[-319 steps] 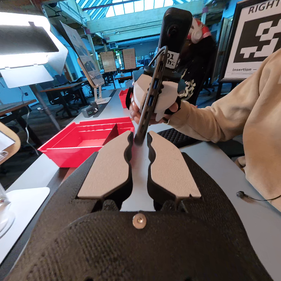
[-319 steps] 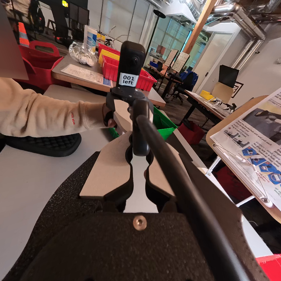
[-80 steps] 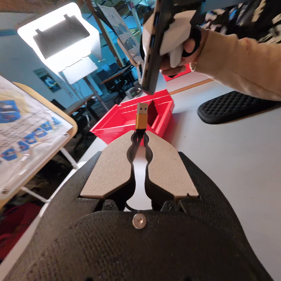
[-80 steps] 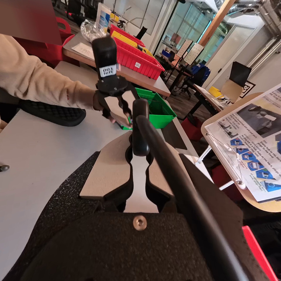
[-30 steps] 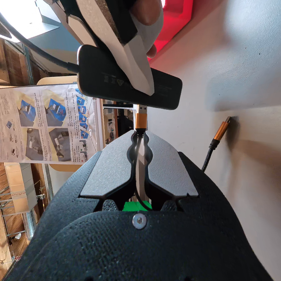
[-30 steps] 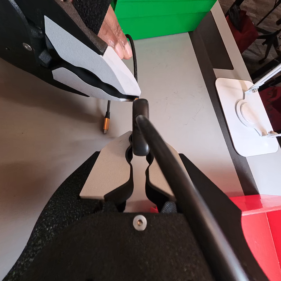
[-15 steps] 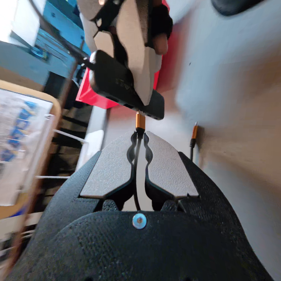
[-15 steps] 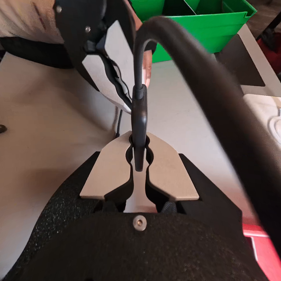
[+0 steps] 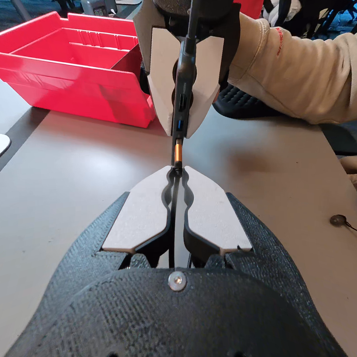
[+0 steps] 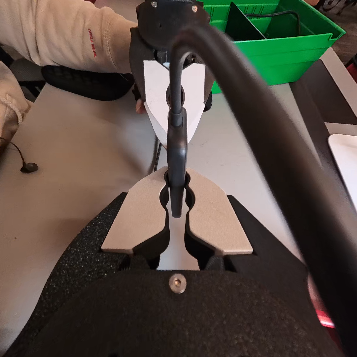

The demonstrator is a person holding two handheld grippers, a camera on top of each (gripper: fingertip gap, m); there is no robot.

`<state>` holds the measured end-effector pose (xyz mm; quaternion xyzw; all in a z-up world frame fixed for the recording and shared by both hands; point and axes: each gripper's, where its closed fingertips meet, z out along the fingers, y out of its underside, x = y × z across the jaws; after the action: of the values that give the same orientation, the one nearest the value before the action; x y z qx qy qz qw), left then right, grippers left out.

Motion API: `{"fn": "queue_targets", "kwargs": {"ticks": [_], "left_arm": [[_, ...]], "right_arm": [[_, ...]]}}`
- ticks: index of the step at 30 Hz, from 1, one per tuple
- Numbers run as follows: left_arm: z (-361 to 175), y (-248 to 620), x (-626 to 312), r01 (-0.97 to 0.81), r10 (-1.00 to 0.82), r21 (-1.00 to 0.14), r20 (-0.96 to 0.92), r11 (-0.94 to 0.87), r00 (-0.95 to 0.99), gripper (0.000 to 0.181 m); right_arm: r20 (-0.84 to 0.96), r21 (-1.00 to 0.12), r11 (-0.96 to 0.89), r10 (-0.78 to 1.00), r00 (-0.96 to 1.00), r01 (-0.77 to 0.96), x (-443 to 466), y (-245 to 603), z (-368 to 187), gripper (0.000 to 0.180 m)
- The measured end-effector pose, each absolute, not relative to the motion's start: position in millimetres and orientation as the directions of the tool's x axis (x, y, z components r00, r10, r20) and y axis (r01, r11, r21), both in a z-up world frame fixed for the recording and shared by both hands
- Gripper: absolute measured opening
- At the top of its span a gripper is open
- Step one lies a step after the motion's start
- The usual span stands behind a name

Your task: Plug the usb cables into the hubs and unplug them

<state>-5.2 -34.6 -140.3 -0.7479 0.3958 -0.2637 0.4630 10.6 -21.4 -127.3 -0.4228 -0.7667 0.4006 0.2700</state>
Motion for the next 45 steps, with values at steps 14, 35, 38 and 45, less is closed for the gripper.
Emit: {"fn": "queue_targets", "kwargs": {"ticks": [14, 35, 38, 45], "left_arm": [[-134.1, -39.3, -0.1, -0.273, -0.839, -0.901, 0.156, -0.337, 0.520, 0.008], [-107.3, -43.2, -12.4, -0.112, -0.847, -0.932, 0.257, -0.345, 0.465, 0.015], [-79.0, -39.9, -37.6, -0.081, -0.824, -0.955, 0.201, -0.285, 0.531, 0.027], [-19.5, -42.5, -170.1, -0.013, -0.576, -0.977, 0.116, -0.214, 0.809, 0.030]], "right_arm": [[0.016, -0.880, 0.260, 0.852, -0.523, 0.397, 9.2, -29.8, -121.2, 0.012], [-0.044, -0.892, 0.190, 0.867, -0.497, 0.410, 12.3, -23.3, -115.1, 0.012], [-0.041, -0.895, 0.187, 0.870, -0.492, 0.405, 14.9, -20.5, -111.9, 0.012], [-0.012, -0.912, 0.181, 0.886, -0.463, 0.369, 19.9, -12.5, -96.6, 0.013]]}}
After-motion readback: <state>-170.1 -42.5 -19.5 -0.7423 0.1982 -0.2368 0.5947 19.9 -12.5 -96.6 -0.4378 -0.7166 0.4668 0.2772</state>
